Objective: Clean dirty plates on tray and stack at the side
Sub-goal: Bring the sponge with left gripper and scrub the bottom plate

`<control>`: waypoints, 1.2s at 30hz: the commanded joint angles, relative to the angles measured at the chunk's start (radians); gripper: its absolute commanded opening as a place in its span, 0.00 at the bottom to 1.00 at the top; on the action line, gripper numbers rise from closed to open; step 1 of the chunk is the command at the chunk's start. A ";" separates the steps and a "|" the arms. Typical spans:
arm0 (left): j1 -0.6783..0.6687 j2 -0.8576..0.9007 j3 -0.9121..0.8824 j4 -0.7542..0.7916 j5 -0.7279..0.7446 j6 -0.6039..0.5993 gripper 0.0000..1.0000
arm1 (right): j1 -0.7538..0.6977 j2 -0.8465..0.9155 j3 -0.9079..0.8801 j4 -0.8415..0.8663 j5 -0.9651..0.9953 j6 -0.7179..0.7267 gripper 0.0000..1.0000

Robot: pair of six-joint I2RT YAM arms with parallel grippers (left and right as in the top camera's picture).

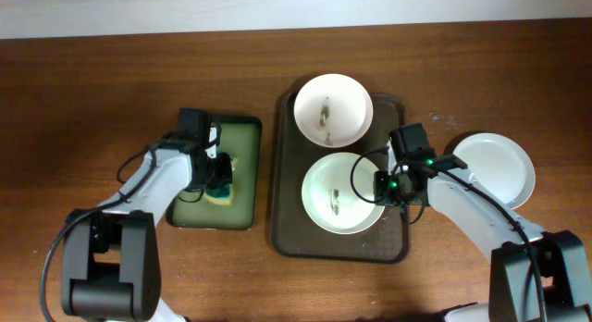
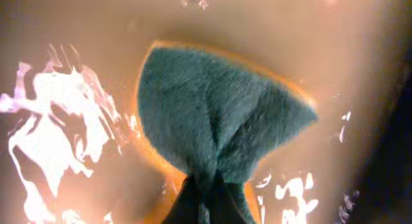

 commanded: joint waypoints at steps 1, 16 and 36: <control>-0.016 -0.011 0.180 -0.152 0.079 0.026 0.00 | 0.008 0.005 0.009 -0.001 -0.002 -0.013 0.04; -0.452 0.206 0.264 0.120 0.411 -0.295 0.00 | 0.008 0.011 0.009 0.003 0.002 0.190 0.04; -0.517 0.338 0.397 -0.126 0.068 -0.196 0.00 | 0.008 0.011 0.009 0.003 0.001 0.197 0.04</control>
